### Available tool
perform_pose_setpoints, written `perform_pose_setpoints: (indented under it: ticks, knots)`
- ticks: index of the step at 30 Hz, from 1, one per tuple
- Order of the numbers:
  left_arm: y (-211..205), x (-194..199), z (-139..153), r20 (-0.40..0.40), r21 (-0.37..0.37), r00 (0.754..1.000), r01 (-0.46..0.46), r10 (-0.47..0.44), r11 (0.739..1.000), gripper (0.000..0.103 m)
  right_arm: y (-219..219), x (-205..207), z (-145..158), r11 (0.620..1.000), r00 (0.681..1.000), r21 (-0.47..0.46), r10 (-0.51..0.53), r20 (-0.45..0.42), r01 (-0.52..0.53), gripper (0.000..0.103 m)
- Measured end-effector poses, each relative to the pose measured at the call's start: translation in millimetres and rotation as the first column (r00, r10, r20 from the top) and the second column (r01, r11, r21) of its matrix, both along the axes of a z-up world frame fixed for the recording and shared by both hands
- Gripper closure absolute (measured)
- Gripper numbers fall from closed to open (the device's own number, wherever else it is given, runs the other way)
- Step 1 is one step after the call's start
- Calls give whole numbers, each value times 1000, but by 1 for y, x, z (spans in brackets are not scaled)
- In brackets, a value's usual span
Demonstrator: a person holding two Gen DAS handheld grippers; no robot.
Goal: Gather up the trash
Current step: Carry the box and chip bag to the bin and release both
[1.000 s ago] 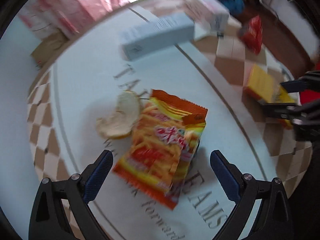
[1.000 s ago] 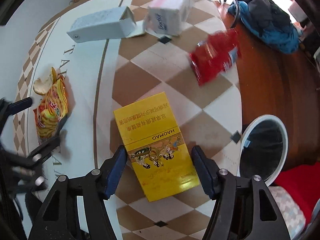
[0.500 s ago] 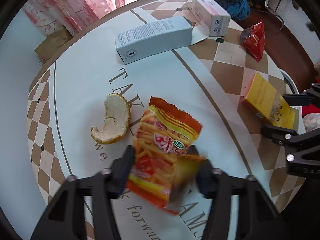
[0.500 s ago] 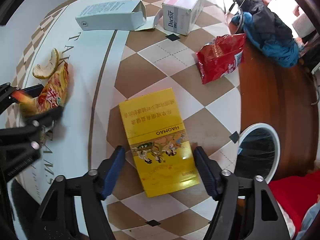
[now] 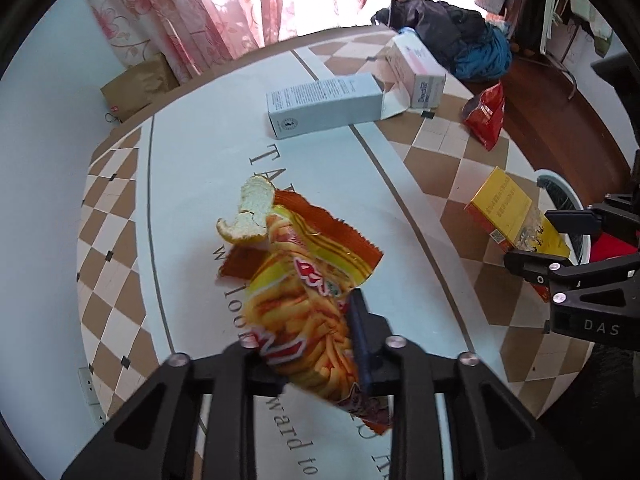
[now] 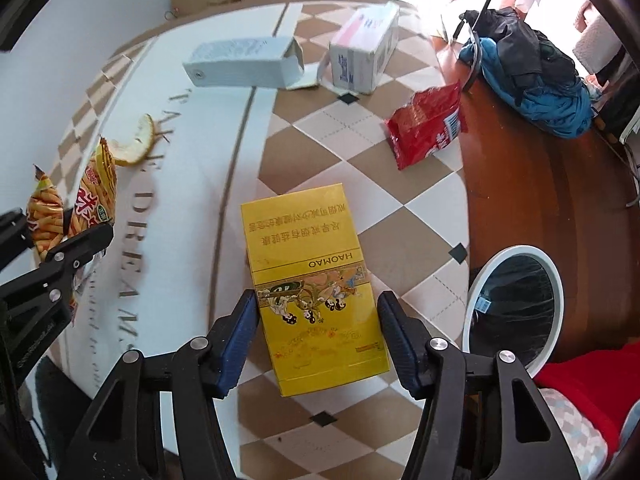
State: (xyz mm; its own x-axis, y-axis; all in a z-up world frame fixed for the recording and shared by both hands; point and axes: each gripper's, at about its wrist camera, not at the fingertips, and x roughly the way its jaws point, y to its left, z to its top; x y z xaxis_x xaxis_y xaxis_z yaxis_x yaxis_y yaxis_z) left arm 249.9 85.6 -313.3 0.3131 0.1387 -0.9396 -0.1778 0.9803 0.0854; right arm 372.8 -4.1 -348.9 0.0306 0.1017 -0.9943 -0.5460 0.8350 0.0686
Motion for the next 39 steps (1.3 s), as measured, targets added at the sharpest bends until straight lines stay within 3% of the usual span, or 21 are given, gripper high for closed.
perform_pose_setpoints:
  ticks: [5,15,21,26,31,36,39]
  knots:
    - [6,-8,28,71,-8,996,-57,58,998,86,-13,-5,32,997,999,65,-32,31,30,41]
    - [-15,-26,93,225,70,968,-125,107,990,86,-61,-10,104,974,983,203,-132,128,104,41]
    - [-54,-19,122,279,67,957,-102,80,993,86,-116,-8,145,943,958,281,-231,172,177,41]
    - [-112,10,134,311,55,950,-23,5,998,86,-187,0,168,911,919,313,-339,202,268,41]
    - [-175,48,124,308,19,948,84,-86,996,86,-258,12,164,887,881,285,-427,205,363,41]
    - [-231,94,95,264,-44,952,170,-152,985,86,-332,28,128,846,837,231,-521,164,481,41]
    - [-259,131,68,204,-134,963,205,-175,970,86,-367,39,97,819,816,193,-567,117,541,41]
